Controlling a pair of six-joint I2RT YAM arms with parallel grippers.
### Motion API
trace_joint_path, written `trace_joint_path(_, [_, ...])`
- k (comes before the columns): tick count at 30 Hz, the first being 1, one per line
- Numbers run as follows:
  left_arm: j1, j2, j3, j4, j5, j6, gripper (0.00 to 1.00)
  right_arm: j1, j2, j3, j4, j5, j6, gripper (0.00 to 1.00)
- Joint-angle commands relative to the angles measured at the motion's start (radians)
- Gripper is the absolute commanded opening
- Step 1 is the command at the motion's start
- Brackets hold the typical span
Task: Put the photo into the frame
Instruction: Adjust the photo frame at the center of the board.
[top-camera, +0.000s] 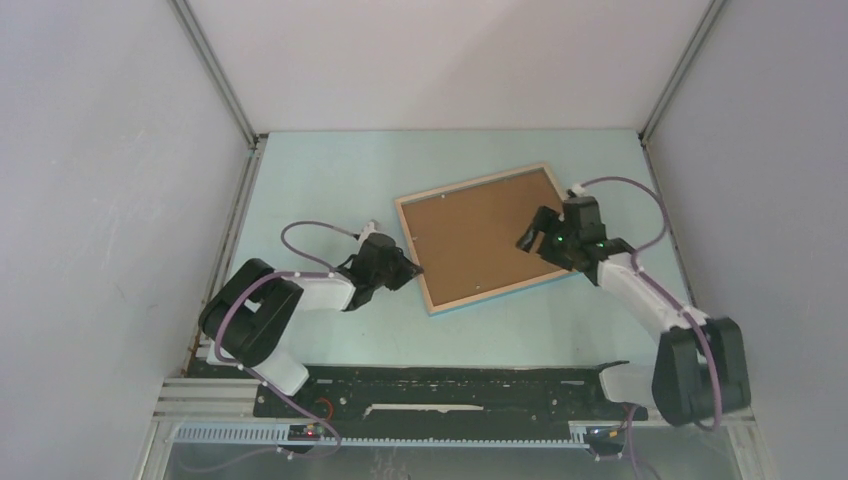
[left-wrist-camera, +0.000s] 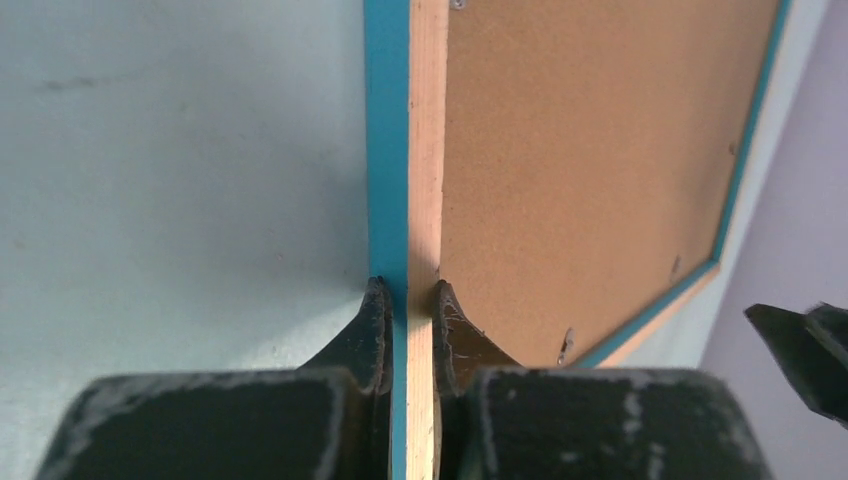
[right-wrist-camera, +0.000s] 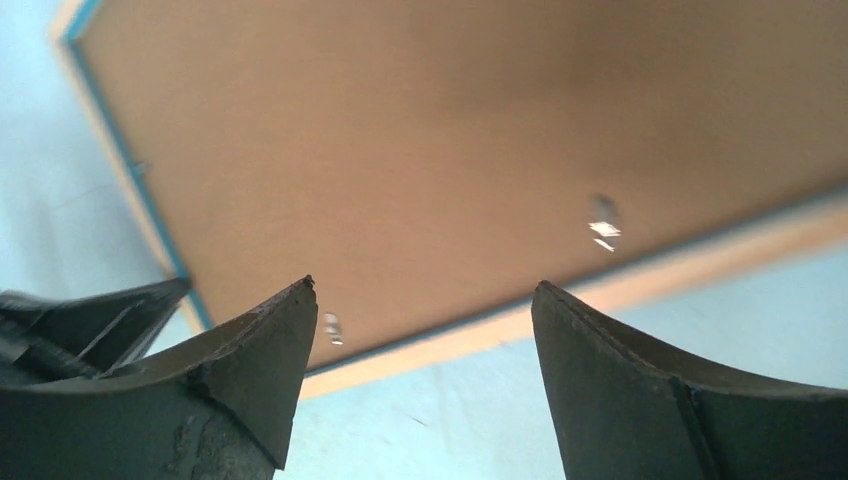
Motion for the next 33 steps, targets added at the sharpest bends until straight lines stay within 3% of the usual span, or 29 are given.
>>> trace_joint_path(1, [-0.034, -0.024, -0.1, 0.207, 0.133, -0.068, 0.0, -0.098, -0.131, -0.047, -0.205, 0.17, -0.024, 0.86])
trace_joint_path(5, [-0.033, -0.071, -0.153, 0.201, 0.165, 0.025, 0.0, -0.233, -0.143, -0.014, -0.245, 0.07, -0.095, 0.87])
trace_joint_path(9, [-0.038, -0.145, -0.191, 0.167, 0.148, 0.106, 0.0, -0.301, -0.052, 0.095, -0.302, 0.111, -0.193, 0.87])
trace_joint_path(12, [-0.045, -0.173, -0.216, 0.186, 0.137, 0.122, 0.0, -0.307, 0.082, 0.243, -0.36, 0.209, -0.219, 0.89])
trace_joint_path(17, [-0.045, -0.176, -0.253, 0.258, 0.134, 0.121, 0.01, -0.321, 0.334, 0.518, -0.492, 0.227, -0.162, 0.89])
trace_joint_path(21, [-0.045, -0.188, -0.288, 0.311, 0.116, 0.106, 0.11, -0.319, 0.481, 0.683, -0.578, 0.256, -0.19, 0.89])
trace_joint_path(25, [-0.045, -0.182, -0.289, 0.326, 0.115, 0.106, 0.23, -0.322, 0.556, 0.73, -0.563, 0.221, -0.201, 0.88])
trace_joint_path(33, [-0.048, -0.121, -0.265, 0.349, 0.149, 0.107, 0.24, -0.321, 0.659, 0.751, -0.561, 0.211, -0.203, 0.88])
